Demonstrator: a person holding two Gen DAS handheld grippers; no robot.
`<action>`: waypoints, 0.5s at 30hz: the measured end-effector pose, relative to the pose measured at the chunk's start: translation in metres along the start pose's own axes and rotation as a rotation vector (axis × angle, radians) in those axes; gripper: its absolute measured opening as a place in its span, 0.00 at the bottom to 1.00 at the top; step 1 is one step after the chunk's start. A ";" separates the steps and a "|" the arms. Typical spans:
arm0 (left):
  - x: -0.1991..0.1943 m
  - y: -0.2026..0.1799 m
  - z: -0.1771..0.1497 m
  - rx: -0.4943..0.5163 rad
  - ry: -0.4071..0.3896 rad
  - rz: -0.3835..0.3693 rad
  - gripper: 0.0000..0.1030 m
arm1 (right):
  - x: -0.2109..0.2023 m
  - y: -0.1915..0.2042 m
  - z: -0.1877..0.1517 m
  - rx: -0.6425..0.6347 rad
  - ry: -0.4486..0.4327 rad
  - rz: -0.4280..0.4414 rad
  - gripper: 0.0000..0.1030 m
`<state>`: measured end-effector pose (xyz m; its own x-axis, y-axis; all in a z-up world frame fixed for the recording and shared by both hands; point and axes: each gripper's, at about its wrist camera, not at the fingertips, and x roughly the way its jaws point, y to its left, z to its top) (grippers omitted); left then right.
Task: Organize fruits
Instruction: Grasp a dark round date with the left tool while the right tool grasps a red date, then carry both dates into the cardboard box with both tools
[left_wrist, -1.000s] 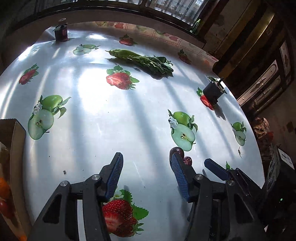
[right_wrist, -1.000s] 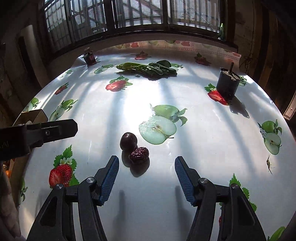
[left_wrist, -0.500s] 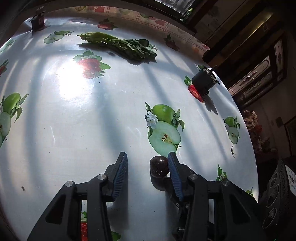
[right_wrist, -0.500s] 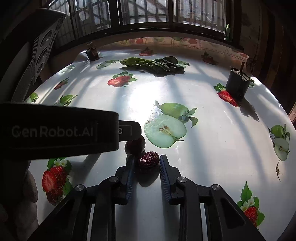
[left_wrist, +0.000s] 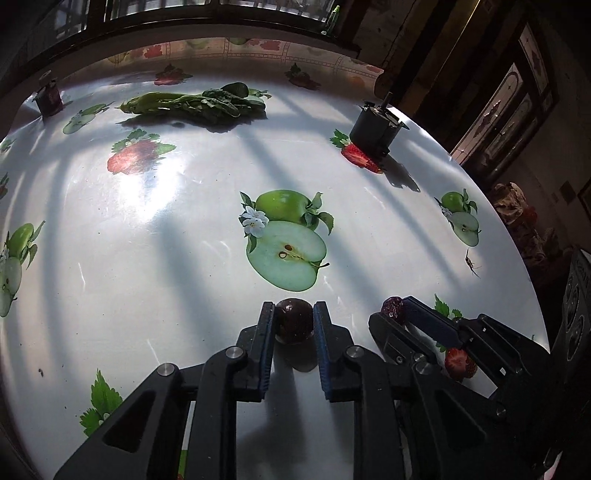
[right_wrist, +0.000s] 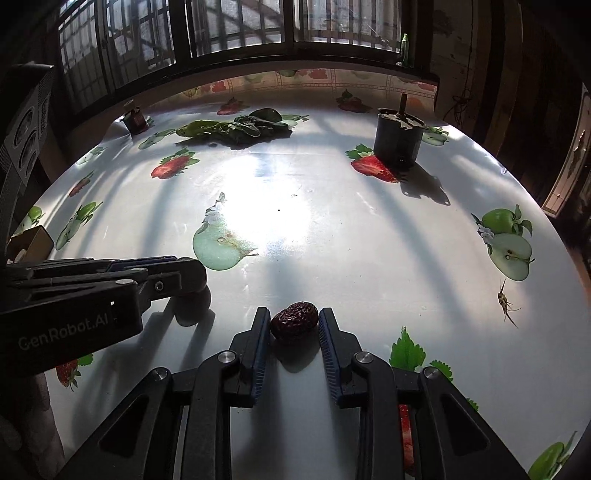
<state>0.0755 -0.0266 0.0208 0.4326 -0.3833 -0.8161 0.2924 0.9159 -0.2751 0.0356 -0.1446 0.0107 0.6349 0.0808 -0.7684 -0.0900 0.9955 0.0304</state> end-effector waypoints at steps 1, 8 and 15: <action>-0.005 0.002 -0.002 -0.009 -0.005 0.002 0.19 | -0.001 0.000 0.000 0.004 -0.001 0.002 0.27; -0.069 0.033 -0.031 -0.064 -0.068 0.004 0.19 | -0.029 0.009 -0.001 0.026 -0.034 0.050 0.27; -0.157 0.108 -0.079 -0.202 -0.168 0.026 0.19 | -0.072 0.075 0.001 -0.064 -0.086 0.155 0.28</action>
<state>-0.0285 0.1425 0.0788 0.5783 -0.3584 -0.7329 0.1102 0.9244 -0.3652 -0.0160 -0.0761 0.0683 0.6731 0.2394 -0.6998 -0.2381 0.9659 0.1014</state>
